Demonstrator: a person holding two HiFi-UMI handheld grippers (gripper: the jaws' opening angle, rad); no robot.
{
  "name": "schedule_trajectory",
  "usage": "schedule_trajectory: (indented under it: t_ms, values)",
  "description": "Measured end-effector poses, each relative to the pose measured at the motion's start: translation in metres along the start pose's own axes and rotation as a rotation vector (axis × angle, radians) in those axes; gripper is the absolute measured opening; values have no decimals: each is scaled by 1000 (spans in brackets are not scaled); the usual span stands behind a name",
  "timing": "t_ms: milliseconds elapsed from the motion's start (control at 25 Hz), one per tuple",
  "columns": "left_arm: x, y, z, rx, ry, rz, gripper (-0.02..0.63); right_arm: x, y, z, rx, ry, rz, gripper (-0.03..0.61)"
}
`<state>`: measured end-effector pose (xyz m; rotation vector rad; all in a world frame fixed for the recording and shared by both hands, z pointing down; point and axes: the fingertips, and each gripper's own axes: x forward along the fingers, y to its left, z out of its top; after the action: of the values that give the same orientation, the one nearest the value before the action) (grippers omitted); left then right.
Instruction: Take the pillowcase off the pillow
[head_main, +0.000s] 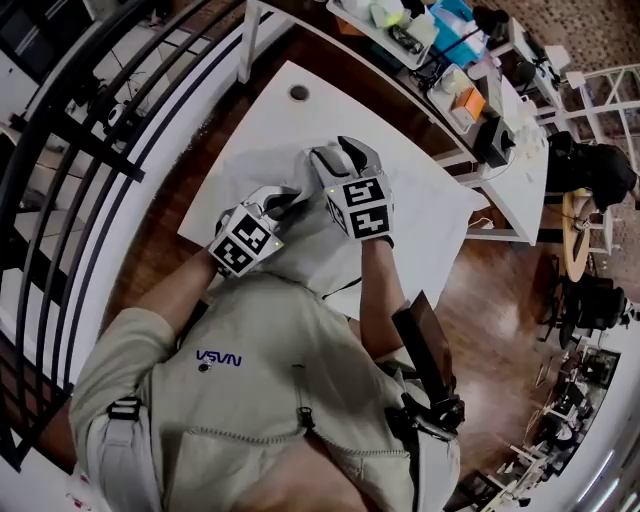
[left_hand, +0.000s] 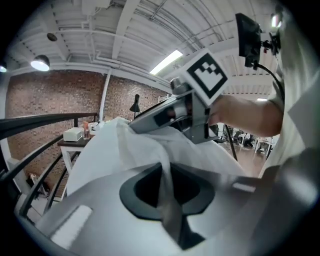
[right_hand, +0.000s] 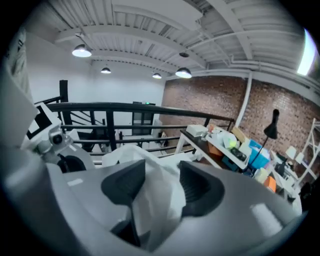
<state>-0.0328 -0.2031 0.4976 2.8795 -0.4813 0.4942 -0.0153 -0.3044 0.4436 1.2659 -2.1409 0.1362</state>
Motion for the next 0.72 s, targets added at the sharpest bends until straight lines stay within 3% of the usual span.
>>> schedule_trajectory:
  t_ms: [80,160,280,520,720]
  values:
    - [-5,-4,-1,19,2,8,35,10,4,-10,-18,50,37,190]
    - [-11,-5,-3,21,-5,11,34,12,1,-17,-35,86,16,11]
    - [-14,-3,-4,20,-20,16,32,13,-17,-25,-17,109,-44,9]
    - [-36,-21,5,52,-71,15,32,-19,-79,-57,101,164,-275,9]
    - [-42,6,1,-58,-123,25,32,-34,-110,-109,211,269,-368,9]
